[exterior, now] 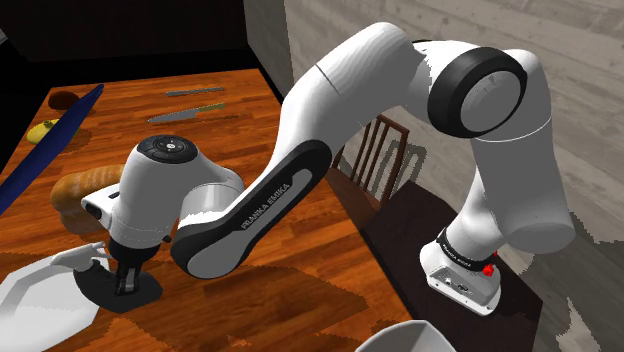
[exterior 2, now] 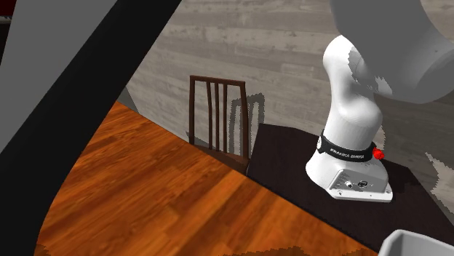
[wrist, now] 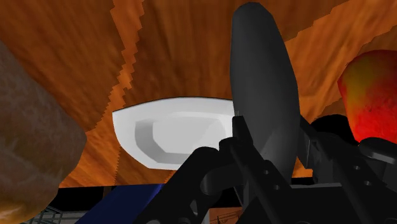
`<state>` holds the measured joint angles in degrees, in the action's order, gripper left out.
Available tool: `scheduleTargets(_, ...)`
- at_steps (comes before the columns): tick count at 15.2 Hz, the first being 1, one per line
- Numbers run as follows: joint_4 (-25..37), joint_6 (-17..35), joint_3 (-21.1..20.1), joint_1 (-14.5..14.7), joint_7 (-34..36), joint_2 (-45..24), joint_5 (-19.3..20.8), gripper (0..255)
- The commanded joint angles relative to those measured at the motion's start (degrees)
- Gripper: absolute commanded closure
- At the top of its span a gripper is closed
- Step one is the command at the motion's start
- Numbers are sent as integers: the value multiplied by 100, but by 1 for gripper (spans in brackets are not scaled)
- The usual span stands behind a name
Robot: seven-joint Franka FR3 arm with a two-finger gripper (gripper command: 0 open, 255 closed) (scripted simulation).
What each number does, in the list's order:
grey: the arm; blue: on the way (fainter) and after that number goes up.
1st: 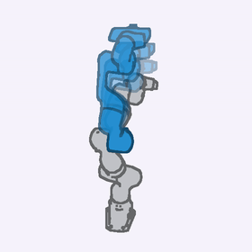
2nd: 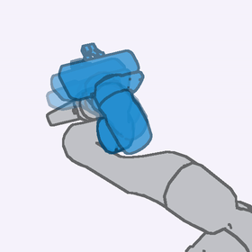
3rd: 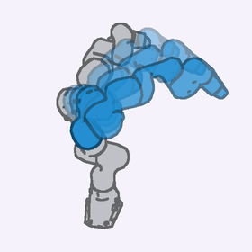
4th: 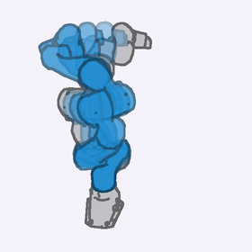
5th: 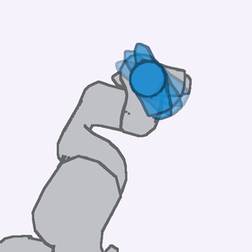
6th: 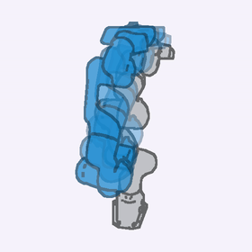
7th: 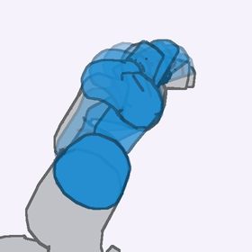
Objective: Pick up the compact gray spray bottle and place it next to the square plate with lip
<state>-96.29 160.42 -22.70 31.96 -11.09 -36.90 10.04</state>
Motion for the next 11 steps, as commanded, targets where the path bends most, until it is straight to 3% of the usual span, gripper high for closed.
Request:
scheduleTargets(1,10,5,5,7,3,-10,4,255)
scheduleTargets(5,10,5,5,7,3,-10,4,255)
scheduleTargets(6,11,4,5,7,3,-11,4,0)
scheduleTargets(11,11,4,4,6,3,-10,3,0)
